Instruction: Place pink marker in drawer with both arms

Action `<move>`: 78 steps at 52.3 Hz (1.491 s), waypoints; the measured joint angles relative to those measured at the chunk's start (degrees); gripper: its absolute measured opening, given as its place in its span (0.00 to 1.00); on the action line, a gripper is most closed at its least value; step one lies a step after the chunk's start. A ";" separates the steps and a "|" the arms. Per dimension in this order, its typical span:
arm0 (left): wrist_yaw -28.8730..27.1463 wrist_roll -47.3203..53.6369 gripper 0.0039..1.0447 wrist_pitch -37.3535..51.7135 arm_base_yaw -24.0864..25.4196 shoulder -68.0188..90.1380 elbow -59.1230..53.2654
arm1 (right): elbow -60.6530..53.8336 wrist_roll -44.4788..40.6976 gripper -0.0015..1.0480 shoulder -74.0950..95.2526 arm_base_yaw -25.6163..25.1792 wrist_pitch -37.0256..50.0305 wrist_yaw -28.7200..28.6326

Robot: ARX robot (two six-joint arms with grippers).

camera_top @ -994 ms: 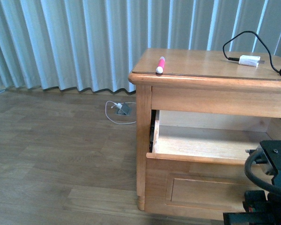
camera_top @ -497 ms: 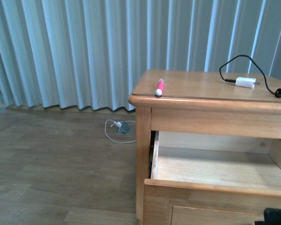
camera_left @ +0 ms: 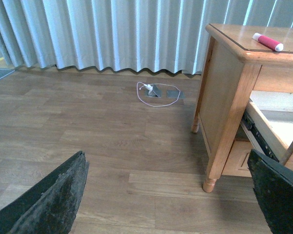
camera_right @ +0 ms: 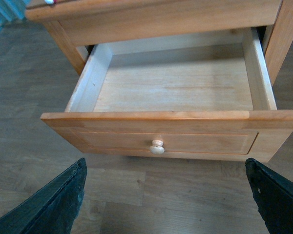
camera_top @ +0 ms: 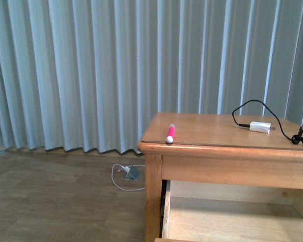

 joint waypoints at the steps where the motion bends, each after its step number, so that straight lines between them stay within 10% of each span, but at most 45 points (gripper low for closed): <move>1: 0.00 0.02 0.95 0.00 0.00 0.00 0.00 | 0.44 -0.42 0.92 -0.83 -0.61 -1.03 -0.79; 61: -0.02 0.00 0.95 0.00 0.00 0.00 0.00 | 2.16 -4.31 0.92 -5.16 -2.97 -6.64 -5.05; 70: -10.23 -1.86 0.95 1.05 -5.03 6.93 0.92 | 2.16 -4.31 0.92 -5.16 -2.97 -6.64 -5.05; 78: -8.57 -2.14 0.95 1.92 -9.20 19.54 8.61 | 2.16 -4.31 0.92 -5.16 -2.97 -6.64 -5.05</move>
